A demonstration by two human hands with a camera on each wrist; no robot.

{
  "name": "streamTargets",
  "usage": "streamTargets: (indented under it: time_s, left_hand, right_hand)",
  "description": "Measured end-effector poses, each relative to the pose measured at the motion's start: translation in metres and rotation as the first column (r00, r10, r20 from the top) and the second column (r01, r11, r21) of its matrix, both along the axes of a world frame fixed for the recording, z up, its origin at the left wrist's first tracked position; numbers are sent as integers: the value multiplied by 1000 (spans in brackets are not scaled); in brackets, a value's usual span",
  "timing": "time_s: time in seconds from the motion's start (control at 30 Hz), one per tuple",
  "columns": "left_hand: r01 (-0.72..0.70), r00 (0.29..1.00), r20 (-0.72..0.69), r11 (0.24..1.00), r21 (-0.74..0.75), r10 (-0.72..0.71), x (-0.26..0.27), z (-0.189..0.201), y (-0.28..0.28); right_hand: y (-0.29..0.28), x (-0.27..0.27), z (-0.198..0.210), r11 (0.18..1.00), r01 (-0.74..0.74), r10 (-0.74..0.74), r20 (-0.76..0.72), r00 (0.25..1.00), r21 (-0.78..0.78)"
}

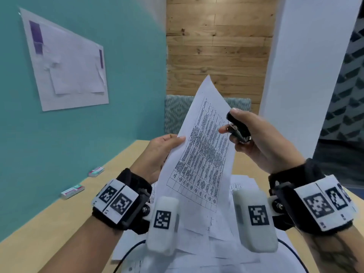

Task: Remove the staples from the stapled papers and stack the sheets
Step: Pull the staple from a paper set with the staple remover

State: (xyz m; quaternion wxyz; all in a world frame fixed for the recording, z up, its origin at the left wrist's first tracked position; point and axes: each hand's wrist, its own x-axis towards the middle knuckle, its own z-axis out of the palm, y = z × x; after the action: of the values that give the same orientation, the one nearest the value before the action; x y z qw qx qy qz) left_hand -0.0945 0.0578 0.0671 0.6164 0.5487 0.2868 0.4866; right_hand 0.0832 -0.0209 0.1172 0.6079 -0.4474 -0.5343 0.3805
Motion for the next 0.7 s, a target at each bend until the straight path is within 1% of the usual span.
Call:
streamTargets:
  time_s: [0.07,0.13,0.2,0.27,0.3,0.4,0.47,0.5,0.6,0.7]
  left_hand:
    - [-16,1000,-11,998,54,16,10,6,-3]
    - [-75,995,-55,981,181,86,22,16,-3]
    - [-119,989,-47,952,280,138,28,24,-7]
    - [-147,989,10,940,307,151,33,28,-9]
    - [-138,990,21,944,300,138,35,29,-11]
    - [-66,998,15,972,224,65,42,31,-13]
    - [-13,999,44,990,140,7,45,31,-14]
    - [16,997,68,995,94,-22,46,30,-14]
    - [79,989,125,996,-42,-73,49,23,-14]
    - [100,982,177,983,-155,-72,53,18,-12]
  right_hand:
    - [-5,3,5,1000,-19,19,-19,1000,20]
    - [-8,11,10,998,-36,37,-20,999,43]
    - [-12,17,12,997,-50,50,-3,999,59]
    - [-12,21,12,996,-43,42,14,999,84]
    - [-11,21,11,995,-27,24,27,999,93]
    - [-3,18,5,994,26,-37,115,993,103]
    - [5,13,2,995,31,-43,134,990,90]
    - [10,11,0,997,17,-25,109,994,74]
    - [20,10,-3,998,-62,63,-32,998,31]
    - [25,10,-6,996,-93,92,-58,994,-2]
